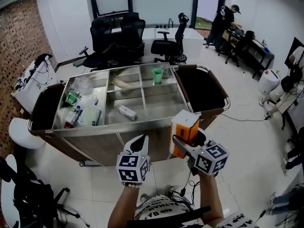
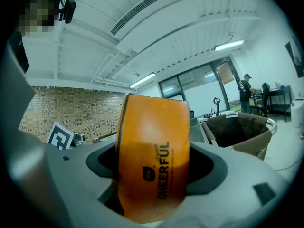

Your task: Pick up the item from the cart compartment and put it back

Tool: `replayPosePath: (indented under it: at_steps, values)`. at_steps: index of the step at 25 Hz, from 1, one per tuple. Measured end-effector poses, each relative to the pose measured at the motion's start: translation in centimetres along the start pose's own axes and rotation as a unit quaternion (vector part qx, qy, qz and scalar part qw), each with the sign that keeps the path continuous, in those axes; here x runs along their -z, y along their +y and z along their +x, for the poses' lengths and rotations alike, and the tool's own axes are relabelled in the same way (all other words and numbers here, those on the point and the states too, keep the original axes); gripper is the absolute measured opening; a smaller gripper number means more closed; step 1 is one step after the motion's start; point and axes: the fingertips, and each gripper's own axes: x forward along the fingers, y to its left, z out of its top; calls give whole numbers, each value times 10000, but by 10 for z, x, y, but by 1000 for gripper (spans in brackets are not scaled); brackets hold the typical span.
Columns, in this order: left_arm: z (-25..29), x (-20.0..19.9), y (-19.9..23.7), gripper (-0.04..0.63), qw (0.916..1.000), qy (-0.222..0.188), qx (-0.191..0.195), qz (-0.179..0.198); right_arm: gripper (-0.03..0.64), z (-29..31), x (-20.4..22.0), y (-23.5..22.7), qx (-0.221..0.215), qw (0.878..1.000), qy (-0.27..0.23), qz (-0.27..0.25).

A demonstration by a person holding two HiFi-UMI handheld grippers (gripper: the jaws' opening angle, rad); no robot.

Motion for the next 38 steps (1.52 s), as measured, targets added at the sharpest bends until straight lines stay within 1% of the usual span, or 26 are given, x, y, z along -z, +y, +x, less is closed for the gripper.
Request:
replayPosePath:
  at_steps: [8, 26, 33, 38]
  values:
    - [1, 2, -3, 2, 10000, 9, 19, -42, 402, -3, 6, -6, 84, 9999, 66, 21]
    - [8, 0, -9, 2, 10000, 9, 49, -62, 402, -5, 1, -13, 50, 9999, 114, -27]
    - [11, -10, -9, 2, 10000, -30, 38, -12, 402, -1, -22, -18, -46, 9995, 107, -278]
    - [19, -18, -7, 2, 10000, -11, 42, 19, 402, 9, -58, -27, -229, 9987, 9, -458]
